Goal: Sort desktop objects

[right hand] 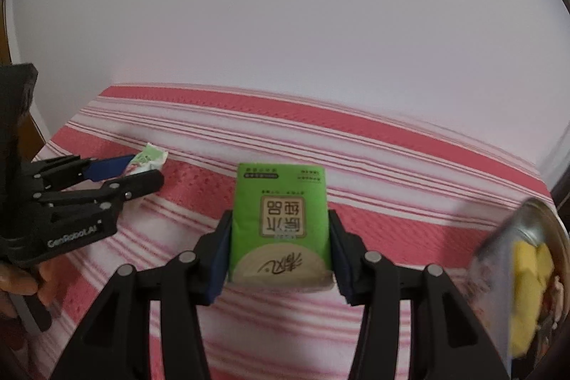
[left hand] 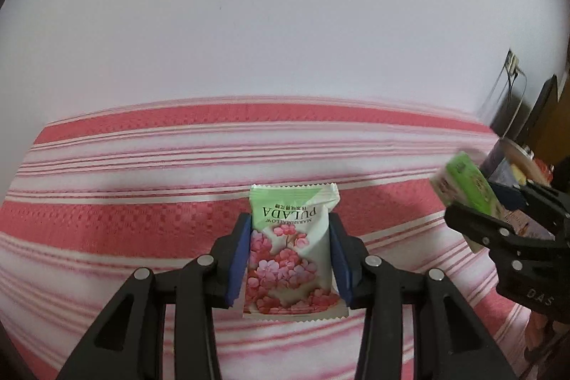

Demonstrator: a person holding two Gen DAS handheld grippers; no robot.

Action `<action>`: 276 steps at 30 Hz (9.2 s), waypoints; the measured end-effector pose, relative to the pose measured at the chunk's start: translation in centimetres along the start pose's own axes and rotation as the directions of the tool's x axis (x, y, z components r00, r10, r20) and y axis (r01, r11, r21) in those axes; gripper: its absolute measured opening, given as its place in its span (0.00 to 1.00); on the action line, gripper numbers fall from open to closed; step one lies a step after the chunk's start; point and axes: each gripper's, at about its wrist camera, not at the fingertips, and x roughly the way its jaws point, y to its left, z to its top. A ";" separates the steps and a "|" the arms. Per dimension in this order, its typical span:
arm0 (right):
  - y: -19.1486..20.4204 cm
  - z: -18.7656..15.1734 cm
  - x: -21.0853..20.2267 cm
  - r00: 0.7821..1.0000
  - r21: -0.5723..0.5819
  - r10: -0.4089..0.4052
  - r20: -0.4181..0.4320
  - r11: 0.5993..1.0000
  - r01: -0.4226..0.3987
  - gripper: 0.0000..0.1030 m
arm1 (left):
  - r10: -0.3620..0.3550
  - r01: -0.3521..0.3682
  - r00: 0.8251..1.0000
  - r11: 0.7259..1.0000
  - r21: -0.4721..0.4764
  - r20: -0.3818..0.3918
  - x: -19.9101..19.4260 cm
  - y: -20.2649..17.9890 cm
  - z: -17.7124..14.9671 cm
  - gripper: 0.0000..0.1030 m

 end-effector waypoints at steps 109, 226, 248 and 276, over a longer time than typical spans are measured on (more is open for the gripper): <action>-30.1 -7.5 -11.6 0.871 0.349 -0.492 0.005 0.817 0.460 0.48 | -0.234 0.235 0.972 0.944 0.232 -0.034 1.6 -35.8 -0.1 0.43; -17.2 -12.9 -21.9 0.766 0.558 -0.640 0.066 0.660 0.503 1.00 | 0.103 -0.143 0.983 0.951 0.275 0.153 -8.2 -27.7 -5.3 0.99; -18.9 -14.1 -22.1 0.767 0.591 -0.640 0.049 0.638 0.494 1.00 | 0.095 -0.123 0.989 0.951 0.284 0.113 -7.0 -29.3 -5.6 0.99; -19.1 -14.7 -22.4 0.764 0.595 -0.644 0.037 0.629 0.501 1.00 | 0.083 -0.107 0.992 0.951 0.289 0.093 -6.7 -30.0 -6.0 0.99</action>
